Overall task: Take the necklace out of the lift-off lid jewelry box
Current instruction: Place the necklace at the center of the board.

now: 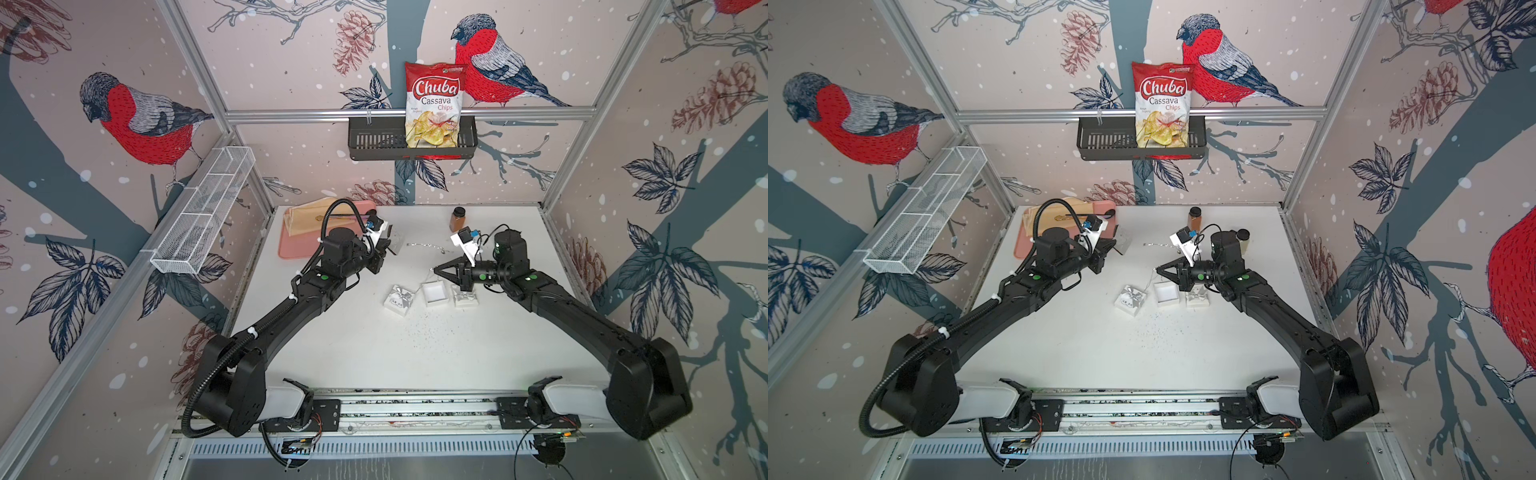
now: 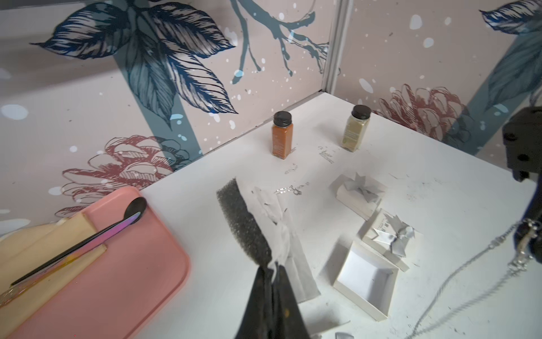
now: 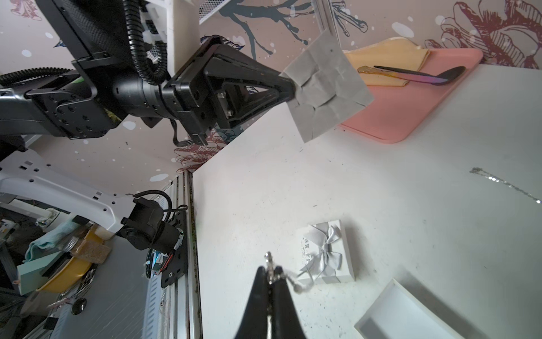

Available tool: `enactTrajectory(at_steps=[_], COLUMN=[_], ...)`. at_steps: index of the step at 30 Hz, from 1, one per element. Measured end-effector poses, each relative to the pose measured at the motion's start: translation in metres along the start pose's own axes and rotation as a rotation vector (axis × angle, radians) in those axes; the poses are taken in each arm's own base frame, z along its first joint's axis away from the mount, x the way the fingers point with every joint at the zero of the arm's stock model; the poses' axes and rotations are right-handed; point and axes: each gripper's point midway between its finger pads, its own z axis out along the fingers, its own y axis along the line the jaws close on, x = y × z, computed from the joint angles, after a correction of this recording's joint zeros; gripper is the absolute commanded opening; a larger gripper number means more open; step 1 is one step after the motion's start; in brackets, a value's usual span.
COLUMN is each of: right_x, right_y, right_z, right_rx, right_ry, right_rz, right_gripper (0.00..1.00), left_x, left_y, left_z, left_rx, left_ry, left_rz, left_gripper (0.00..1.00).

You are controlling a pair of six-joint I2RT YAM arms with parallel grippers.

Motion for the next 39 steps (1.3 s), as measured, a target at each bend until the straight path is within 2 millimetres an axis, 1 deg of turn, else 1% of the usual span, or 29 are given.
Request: enactTrajectory(at_steps=[2, 4, 9, 15, 21, 26, 29, 32, 36, 39], right_x=[-0.007, -0.015, -0.036, -0.045, -0.052, -0.049, -0.048, -0.051, -0.060, -0.074], right_y=[-0.008, -0.017, -0.044, -0.080, -0.120, -0.151, -0.159, -0.162, -0.159, -0.154], right_z=[0.004, 0.009, 0.026, 0.051, 0.091, 0.126, 0.144, 0.157, 0.163, 0.163], right_rx=[0.016, 0.033, 0.081, 0.121, 0.150, 0.183, 0.191, 0.190, 0.187, 0.181], right_ry=[-0.003, -0.005, -0.005, 0.033, 0.089, 0.145, 0.174, 0.189, 0.191, 0.169], right_rz=[0.002, 0.006, 0.032, 0.083, 0.127, 0.163, 0.173, 0.175, 0.167, 0.144], right_gripper=[0.02, 0.02, 0.02, 0.02, 0.01, 0.00, 0.00, 0.00, 0.00, 0.00], left_x=[0.003, 0.003, 0.007, 0.013, 0.017, 0.016, 0.020, 0.021, 0.021, 0.021], left_y=[0.009, 0.013, 0.016, 0.020, 0.021, 0.024, 0.024, 0.024, 0.024, 0.025], left_z=[-0.001, -0.004, -0.016, -0.034, -0.050, -0.057, -0.058, -0.058, -0.058, -0.058], left_rx=[-0.051, -0.078, -0.118, -0.174, -0.211, -0.238, -0.241, -0.241, -0.244, -0.247], left_ry=[0.005, -0.002, -0.023, -0.048, -0.069, -0.092, -0.087, -0.085, -0.087, -0.092], left_rz=[-0.020, -0.024, -0.037, -0.044, -0.064, -0.061, -0.062, -0.062, -0.062, -0.062], left_gripper=[0.00, 0.00, 0.00, 0.00, 0.00, 0.00, 0.00, 0.00, 0.00, 0.00])
